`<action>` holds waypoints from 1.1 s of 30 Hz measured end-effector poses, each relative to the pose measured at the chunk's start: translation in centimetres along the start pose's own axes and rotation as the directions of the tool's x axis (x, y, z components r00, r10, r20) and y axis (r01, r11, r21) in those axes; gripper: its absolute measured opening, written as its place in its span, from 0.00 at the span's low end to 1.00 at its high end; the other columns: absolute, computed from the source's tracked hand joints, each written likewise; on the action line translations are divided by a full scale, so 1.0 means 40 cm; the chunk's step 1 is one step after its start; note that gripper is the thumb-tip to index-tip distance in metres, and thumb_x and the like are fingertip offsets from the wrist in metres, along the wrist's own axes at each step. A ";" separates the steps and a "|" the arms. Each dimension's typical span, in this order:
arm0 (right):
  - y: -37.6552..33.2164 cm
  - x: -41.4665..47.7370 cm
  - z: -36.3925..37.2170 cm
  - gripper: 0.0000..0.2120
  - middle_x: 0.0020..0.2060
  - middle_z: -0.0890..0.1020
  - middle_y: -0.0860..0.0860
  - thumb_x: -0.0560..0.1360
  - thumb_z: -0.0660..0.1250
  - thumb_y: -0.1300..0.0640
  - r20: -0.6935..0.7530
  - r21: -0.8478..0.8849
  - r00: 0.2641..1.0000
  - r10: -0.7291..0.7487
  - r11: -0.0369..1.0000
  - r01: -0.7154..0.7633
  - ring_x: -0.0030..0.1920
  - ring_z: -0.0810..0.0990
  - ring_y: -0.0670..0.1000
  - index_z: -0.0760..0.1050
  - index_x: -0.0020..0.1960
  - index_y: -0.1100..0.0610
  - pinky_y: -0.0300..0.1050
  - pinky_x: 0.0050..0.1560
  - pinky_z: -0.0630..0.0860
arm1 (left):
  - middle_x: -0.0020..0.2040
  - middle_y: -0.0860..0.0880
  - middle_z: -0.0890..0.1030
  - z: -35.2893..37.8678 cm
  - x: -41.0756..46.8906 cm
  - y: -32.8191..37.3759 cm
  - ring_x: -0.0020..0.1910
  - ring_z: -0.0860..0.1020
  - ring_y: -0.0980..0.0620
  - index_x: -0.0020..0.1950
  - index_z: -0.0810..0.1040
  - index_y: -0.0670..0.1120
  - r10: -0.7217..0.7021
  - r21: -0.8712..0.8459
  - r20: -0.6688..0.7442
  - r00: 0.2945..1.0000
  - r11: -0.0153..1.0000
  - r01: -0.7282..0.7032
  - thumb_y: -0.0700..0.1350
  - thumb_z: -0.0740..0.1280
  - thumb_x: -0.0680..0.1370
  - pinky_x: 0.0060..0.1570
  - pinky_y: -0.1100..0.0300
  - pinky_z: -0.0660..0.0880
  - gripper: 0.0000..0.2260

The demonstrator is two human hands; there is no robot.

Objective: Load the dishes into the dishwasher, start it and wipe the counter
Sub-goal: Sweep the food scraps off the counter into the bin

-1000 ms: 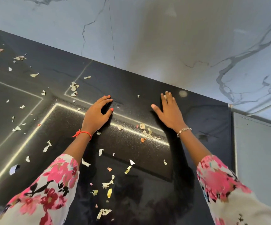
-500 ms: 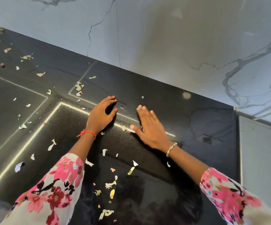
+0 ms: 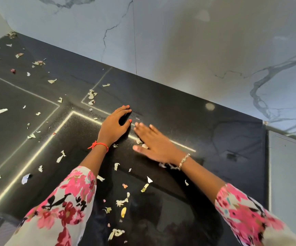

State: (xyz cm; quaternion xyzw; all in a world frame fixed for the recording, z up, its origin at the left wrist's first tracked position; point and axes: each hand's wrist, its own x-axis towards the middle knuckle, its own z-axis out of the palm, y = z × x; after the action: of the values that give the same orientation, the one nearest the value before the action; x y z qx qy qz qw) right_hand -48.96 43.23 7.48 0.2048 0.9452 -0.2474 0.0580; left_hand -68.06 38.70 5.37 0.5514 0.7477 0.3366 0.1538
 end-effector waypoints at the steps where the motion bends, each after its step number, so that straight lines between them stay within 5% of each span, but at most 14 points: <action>1: -0.018 -0.032 0.004 0.36 0.75 0.44 0.46 0.74 0.39 0.34 0.052 0.132 0.998 -0.023 0.991 0.016 0.74 0.39 0.41 0.43 0.76 0.52 0.44 0.74 0.36 | 0.69 0.55 0.71 -0.001 -0.002 0.000 0.70 0.66 0.58 0.65 0.74 0.49 0.003 0.004 0.003 1.000 1.000 -0.003 0.46 0.65 0.77 0.66 0.62 0.62 0.16; 4: -0.028 -0.123 -0.020 0.28 0.74 0.45 0.39 0.77 0.43 0.36 0.009 0.452 0.998 0.060 0.890 -0.058 0.74 0.44 0.41 0.47 0.75 0.42 0.42 0.73 0.43 | 0.69 0.55 0.71 -0.003 -0.002 -0.001 0.70 0.66 0.57 0.65 0.74 0.49 0.006 0.006 0.003 1.000 1.000 -0.006 0.47 0.65 0.77 0.66 0.59 0.64 0.16; 6: -0.010 -0.191 -0.022 0.29 0.74 0.46 0.38 0.76 0.43 0.35 -0.172 0.432 0.951 0.257 0.887 -0.162 0.74 0.45 0.40 0.49 0.75 0.43 0.44 0.74 0.45 | 0.69 0.56 0.71 -0.002 -0.005 0.000 0.70 0.66 0.57 0.65 0.74 0.49 0.004 0.002 0.012 1.000 1.000 -0.004 0.47 0.65 0.77 0.66 0.59 0.64 0.16; 10: -0.021 -0.319 0.056 0.39 0.76 0.45 0.46 0.73 0.41 0.32 -0.300 0.426 0.702 0.646 0.749 -0.507 0.75 0.41 0.43 0.48 0.77 0.54 0.46 0.76 0.42 | 0.69 0.55 0.71 -0.007 -0.005 0.000 0.70 0.65 0.57 0.65 0.73 0.49 0.011 0.003 0.017 1.000 1.000 -0.011 0.46 0.64 0.77 0.66 0.58 0.64 0.16; 14: -0.144 -0.265 0.175 0.47 0.76 0.40 0.50 0.69 0.30 0.27 -0.355 0.255 0.624 0.696 0.714 -0.652 0.75 0.35 0.47 0.40 0.76 0.57 0.45 0.74 0.35 | 0.71 0.51 0.68 -0.019 -0.005 0.000 0.73 0.62 0.54 0.68 0.71 0.44 0.018 -0.031 0.118 0.993 0.999 -0.015 0.43 0.62 0.79 0.71 0.57 0.59 0.17; 19: -0.276 -0.107 0.185 0.40 0.76 0.44 0.46 0.73 0.41 0.31 -0.366 0.313 0.813 0.453 0.882 -0.351 0.75 0.39 0.42 0.44 0.77 0.54 0.43 0.75 0.41 | 0.68 0.45 0.72 -0.082 -0.059 -0.014 0.70 0.68 0.49 0.66 0.72 0.40 -0.009 -0.108 0.196 0.981 0.994 0.031 0.38 0.61 0.79 0.68 0.65 0.58 0.15; 21: -0.250 -0.081 0.153 0.37 0.76 0.46 0.46 0.75 0.45 0.34 -0.431 0.433 0.772 0.467 0.858 -0.277 0.75 0.41 0.42 0.47 0.77 0.54 0.44 0.74 0.45 | 0.67 0.45 0.74 -0.122 -0.131 -0.037 0.68 0.69 0.49 0.65 0.73 0.40 -0.005 -0.087 0.143 0.990 0.996 0.018 0.38 0.60 0.79 0.66 0.66 0.59 0.15; 23: -0.189 -0.060 0.116 0.35 0.76 0.46 0.49 0.77 0.45 0.36 -0.470 0.387 0.713 0.521 0.847 -0.364 0.75 0.42 0.46 0.49 0.76 0.56 0.46 0.75 0.44 | 0.67 0.45 0.73 -0.155 -0.216 -0.064 0.69 0.68 0.50 0.66 0.72 0.40 -0.012 -0.063 0.076 0.997 0.998 0.017 0.39 0.60 0.79 0.68 0.63 0.58 0.15; 26: -0.159 -0.007 0.102 0.34 0.77 0.47 0.52 0.78 0.46 0.38 -0.358 0.204 0.792 0.494 0.869 -0.450 0.76 0.43 0.48 0.48 0.76 0.57 0.45 0.74 0.40 | 0.69 0.48 0.71 -0.188 -0.345 -0.110 0.71 0.65 0.54 0.66 0.73 0.42 -0.022 -0.035 0.023 0.999 0.999 0.023 0.39 0.60 0.80 0.71 0.61 0.59 0.15; 30: -0.228 0.031 0.147 0.38 0.76 0.47 0.49 0.75 0.39 0.32 -0.244 -0.002 0.923 0.296 0.952 -0.306 0.75 0.41 0.44 0.48 0.77 0.54 0.45 0.75 0.38 | 0.70 0.52 0.69 -0.204 -0.466 -0.143 0.69 0.60 0.63 0.67 0.72 0.43 -0.010 0.039 0.018 1.000 0.999 0.009 0.42 0.60 0.80 0.68 0.74 0.52 0.15; 33: -0.281 -0.033 0.155 0.29 0.75 0.51 0.41 0.79 0.45 0.38 -0.130 0.112 0.982 0.140 0.986 -0.126 0.72 0.44 0.34 0.53 0.76 0.51 0.41 0.76 0.45 | 0.70 0.53 0.68 -0.200 -0.494 -0.142 0.70 0.61 0.60 0.67 0.72 0.43 0.017 0.063 0.030 0.999 0.998 -0.019 0.46 0.57 0.79 0.69 0.72 0.50 0.17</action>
State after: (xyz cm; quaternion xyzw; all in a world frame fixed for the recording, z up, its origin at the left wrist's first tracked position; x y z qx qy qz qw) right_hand -52.40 30.80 7.36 0.2869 0.9171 -0.2769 -0.0016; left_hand -70.16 16.74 4.56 0.5678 0.7505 0.3058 0.1443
